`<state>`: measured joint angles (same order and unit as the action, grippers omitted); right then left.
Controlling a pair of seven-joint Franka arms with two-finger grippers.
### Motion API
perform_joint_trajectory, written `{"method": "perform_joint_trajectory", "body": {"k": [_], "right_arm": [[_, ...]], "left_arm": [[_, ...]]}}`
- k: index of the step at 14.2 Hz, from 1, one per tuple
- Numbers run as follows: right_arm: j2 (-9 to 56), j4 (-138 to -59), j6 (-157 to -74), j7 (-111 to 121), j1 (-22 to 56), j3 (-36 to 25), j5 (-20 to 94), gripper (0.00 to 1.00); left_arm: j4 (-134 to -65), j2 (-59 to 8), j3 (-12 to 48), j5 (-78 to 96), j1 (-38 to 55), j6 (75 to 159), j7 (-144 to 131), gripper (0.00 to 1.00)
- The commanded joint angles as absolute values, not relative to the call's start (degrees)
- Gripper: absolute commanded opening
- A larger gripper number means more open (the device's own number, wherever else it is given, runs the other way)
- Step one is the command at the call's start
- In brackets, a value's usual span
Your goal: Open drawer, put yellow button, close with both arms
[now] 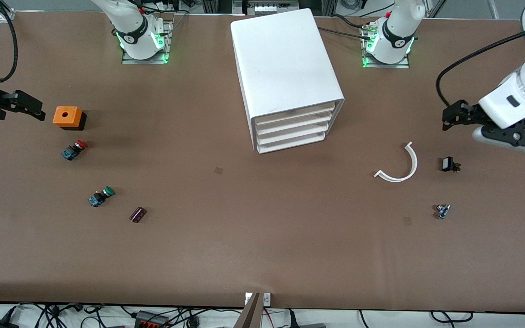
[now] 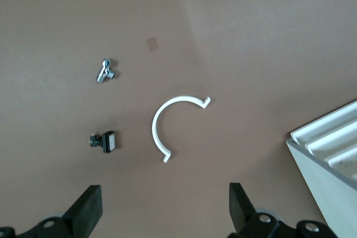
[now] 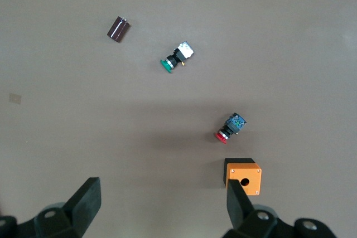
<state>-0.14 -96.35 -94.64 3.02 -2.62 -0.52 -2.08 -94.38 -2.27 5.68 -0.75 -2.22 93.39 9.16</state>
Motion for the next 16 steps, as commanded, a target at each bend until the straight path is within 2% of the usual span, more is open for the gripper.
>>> {"method": "perform_joint_trajectory", "body": {"k": [1, 6, 10, 16], "right_arm": [[-1.85, -97.65, -94.84, 3.43, -2.72, -0.53, -2.2, 1.0], [-2.46, -97.65, -95.18, 3.51, -2.72, -0.35, -2.2, 1.0], [-2.37, -97.65, -95.89, 3.43, -2.64, -0.09, -2.02, 1.0], [-2.11, -97.73, -96.06, 3.25, -2.64, -0.09, -1.06, 1.0]], "left_arm": [[-101.6, 3.6, 4.13, 0.26, -0.44, 96.15, 9.32, 1.0], [-101.34, 3.6, 2.46, 0.53, 0.79, 97.12, 4.83, 1.0], [-97.75, 1.42, 3.07, 0.44, 0.7, 94.75, 4.66, 1.0], [-96.42, 1.49, 3.16, 0.44, 0.7, 92.81, 5.27, 1.0]]}}
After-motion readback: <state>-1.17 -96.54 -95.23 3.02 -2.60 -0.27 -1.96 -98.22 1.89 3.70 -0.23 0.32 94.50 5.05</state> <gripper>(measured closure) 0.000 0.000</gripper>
